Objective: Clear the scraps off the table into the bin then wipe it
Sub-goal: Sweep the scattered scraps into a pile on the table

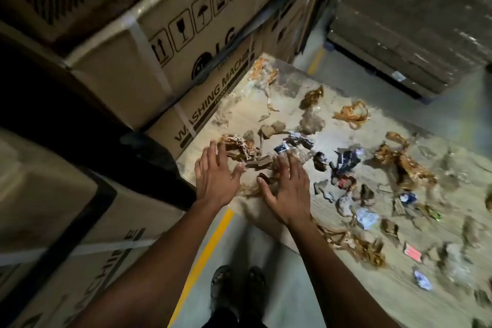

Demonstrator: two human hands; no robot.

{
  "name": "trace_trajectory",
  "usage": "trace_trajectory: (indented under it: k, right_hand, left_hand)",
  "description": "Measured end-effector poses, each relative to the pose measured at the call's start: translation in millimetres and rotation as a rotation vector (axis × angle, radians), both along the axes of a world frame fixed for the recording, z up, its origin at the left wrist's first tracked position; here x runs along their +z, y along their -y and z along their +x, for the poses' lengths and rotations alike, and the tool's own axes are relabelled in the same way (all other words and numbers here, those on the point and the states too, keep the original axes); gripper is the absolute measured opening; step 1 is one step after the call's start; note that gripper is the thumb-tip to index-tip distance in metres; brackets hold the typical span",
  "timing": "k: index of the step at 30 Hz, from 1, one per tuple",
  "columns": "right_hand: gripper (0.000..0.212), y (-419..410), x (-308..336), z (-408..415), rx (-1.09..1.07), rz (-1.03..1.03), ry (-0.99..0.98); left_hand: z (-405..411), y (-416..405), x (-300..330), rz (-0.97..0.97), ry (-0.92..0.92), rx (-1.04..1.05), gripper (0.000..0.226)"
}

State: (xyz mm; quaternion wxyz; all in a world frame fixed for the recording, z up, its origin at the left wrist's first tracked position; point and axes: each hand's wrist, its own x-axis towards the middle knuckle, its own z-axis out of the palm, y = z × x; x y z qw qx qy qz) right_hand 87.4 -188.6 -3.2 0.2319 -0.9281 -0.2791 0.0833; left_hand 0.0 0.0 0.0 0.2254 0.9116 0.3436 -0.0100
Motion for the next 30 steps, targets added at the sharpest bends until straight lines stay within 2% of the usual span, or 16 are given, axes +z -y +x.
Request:
trace_trajectory:
  k: [4, 9, 12, 16, 21, 24, 30]
  right_hand:
    - [0.095, -6, -34, 12, -0.032, -0.007, 0.015]
    - [0.099, -14, -68, 20, -0.072, 0.011, -0.025]
    - [0.089, -17, -78, 19, -0.101, 0.054, -0.037]
    - [0.071, -19, -82, 24, -0.159, 0.110, -0.008]
    - [0.059, -13, -79, 31, -0.179, 0.150, 0.018]
    - [0.070, -9, -74, 33, -0.200, 0.115, 0.048]
    - [0.099, -23, -72, 38, -0.183, 0.097, 0.088]
  left_hand:
    - [21, -16, -33, -0.062, 0.019, 0.067, 0.084]
    - [47, -15, -66, -0.040, 0.128, 0.082, 0.081]
    - [52, 2, -78, 0.020, 0.198, 0.098, 0.067]
    - [60, 33, -82, 0.035, 0.251, 0.121, 0.060]
    - [78, 52, -81, -0.120, 0.391, 0.081, 0.055]
    - [76, 38, -70, -0.074, 0.376, 0.078, 0.059]
    - [104, -40, -56, 0.031, 0.316, 0.244, 0.071]
